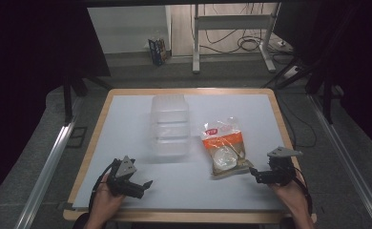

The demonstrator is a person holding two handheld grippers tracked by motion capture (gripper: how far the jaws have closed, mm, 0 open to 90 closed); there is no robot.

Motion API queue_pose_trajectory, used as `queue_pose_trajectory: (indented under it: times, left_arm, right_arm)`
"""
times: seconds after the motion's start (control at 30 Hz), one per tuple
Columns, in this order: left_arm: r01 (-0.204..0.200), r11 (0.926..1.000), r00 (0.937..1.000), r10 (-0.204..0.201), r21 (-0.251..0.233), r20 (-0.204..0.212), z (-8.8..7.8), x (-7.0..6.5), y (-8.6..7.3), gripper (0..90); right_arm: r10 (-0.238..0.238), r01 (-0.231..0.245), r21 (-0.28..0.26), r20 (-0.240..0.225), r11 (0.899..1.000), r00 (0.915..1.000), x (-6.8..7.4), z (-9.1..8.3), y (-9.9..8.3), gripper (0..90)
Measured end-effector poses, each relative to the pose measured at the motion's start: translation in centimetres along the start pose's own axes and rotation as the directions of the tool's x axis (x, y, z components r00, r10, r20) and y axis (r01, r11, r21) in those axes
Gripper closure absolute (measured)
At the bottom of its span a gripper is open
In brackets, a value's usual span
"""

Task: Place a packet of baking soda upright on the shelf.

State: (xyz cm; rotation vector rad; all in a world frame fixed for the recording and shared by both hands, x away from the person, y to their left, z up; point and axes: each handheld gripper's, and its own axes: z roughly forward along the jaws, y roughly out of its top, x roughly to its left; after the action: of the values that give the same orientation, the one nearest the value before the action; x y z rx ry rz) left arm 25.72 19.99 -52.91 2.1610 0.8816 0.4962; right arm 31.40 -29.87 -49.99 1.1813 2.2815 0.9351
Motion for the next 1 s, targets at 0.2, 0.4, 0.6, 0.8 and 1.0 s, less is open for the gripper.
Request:
queue_pose_trajectory:
  times: [0.2,0.4,0.6,0.8,1.0]
  left_arm:
    - [-0.006,1.0000,1.0000,0.006,0.003,0.000,0.1,-0.1,0.1,0.0]
    - [-0.008,1.0000,1.0000,0.008,0.006,-0.001,0.1,-0.1,0.1,0.0]
    - [-0.007,0.9999,1.0000,0.007,0.007,-0.003,0.2,-0.1,0.1,0.0]
    - [-0.011,0.9999,0.9999,0.011,0.010,-0.002,0.2,-0.2,0.1,0.0]
    - [-0.015,0.9998,0.9999,0.015,0.014,0.000,0.3,-0.1,0.1,0.0]
  right_arm:
    - [0.004,-0.004,0.011,-0.005,1.000,1.0000,0.1,-0.1,0.1,12.2]
    - [0.012,-0.012,0.024,-0.011,1.000,0.9999,0.3,0.0,0.4,16.0]
    - [0.034,-0.034,0.020,0.001,0.999,0.9994,0.2,-0.1,0.6,25.2]
    - [0.024,-0.023,0.041,-0.018,0.999,0.9996,-0.2,0.3,0.9,38.4]
    - [0.008,-0.007,0.042,-0.014,0.999,0.9999,-0.1,0.6,1.3,50.1]
